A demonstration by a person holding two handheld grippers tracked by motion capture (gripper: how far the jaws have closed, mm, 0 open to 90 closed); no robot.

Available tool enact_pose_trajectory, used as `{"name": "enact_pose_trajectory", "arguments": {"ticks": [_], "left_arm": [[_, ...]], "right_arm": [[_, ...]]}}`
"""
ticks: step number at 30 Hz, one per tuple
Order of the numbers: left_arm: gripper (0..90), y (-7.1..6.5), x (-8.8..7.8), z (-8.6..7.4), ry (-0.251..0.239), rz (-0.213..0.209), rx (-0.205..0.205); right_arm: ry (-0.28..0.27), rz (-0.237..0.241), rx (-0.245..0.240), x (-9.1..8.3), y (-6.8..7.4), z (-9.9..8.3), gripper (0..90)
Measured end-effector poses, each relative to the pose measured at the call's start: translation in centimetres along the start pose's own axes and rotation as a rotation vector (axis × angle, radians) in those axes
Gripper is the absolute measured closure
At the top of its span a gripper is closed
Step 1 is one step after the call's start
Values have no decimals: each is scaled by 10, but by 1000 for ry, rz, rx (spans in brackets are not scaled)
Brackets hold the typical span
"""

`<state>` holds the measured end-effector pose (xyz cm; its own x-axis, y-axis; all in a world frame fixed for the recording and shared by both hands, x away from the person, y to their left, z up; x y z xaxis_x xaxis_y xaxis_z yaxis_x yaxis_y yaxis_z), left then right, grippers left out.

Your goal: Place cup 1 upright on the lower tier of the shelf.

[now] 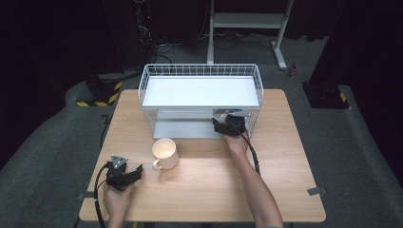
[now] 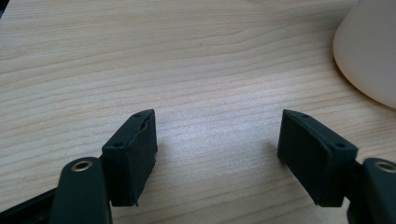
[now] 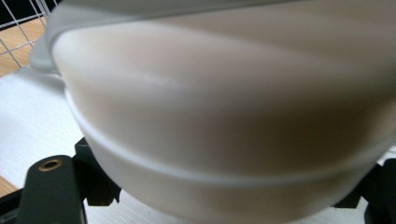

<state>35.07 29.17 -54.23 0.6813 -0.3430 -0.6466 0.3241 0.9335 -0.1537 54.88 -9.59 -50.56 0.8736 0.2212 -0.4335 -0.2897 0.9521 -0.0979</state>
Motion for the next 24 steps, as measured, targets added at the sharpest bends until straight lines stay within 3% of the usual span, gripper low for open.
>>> {"name": "enact_pose_trajectory", "arguments": {"ticks": [13, 17, 24], "left_arm": [[288, 0, 0, 0, 0, 0, 0], [288, 0, 0, 0, -1, 0, 0], [288, 0, 0, 0, 0, 0, 0]], "right_arm": [[40, 22, 44, -1, -6, -2, 99], [29, 20, 24, -4, -6, 0, 93], [50, 32, 28, -8, -7, 1, 91]]}}
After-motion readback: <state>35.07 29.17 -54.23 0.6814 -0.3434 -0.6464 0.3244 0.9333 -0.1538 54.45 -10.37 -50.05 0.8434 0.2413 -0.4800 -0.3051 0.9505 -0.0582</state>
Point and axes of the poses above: each handheld gripper's, and its own axes: x roughly forward along the jaws, z roughly out of its top, y roughly to its left, the point moved 2 cm from there along x, roughly forward along the jaws, and after that the axes turned 14 degrees about -z, right-handed, at the moved point
